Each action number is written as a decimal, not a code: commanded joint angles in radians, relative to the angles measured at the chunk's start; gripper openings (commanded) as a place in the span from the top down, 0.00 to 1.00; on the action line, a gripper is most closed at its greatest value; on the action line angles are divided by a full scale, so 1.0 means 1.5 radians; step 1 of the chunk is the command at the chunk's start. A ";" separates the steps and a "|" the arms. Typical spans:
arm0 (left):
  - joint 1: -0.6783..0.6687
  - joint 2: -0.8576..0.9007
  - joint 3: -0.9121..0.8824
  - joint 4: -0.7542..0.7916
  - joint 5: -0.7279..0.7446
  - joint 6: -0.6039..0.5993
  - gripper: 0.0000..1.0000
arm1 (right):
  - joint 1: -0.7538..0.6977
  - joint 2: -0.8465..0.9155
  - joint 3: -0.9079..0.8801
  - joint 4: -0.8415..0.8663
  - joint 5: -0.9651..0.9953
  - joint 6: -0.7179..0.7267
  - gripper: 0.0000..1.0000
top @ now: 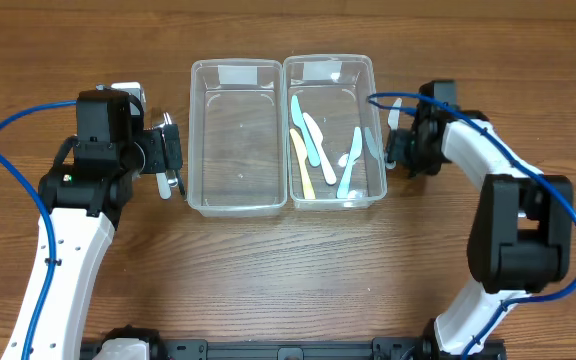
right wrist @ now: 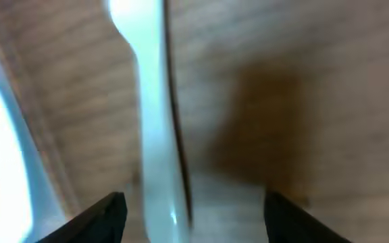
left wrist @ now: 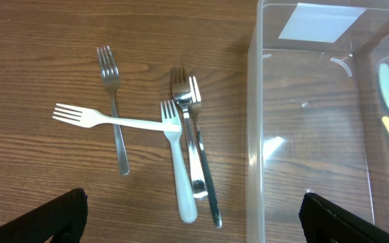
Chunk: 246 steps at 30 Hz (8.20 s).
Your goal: Pack container
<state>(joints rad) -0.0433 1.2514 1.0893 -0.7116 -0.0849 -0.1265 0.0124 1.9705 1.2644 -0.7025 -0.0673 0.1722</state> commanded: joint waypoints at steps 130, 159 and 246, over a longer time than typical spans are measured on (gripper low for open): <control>0.141 0.317 0.075 -0.042 0.084 -0.197 0.04 | -0.158 -0.225 0.305 -0.329 0.048 0.128 0.00; 0.177 0.470 0.075 0.165 0.072 -0.562 0.35 | -0.158 -0.225 0.305 -0.421 0.048 0.128 0.00; 0.182 0.582 0.724 -0.469 0.101 -0.222 0.96 | -0.158 -0.225 0.305 -0.468 0.008 0.128 0.00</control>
<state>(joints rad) 0.2974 2.1361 2.0102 -1.3514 0.0185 -0.6598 -0.2268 1.6348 1.7264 -1.4071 -0.0528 0.3626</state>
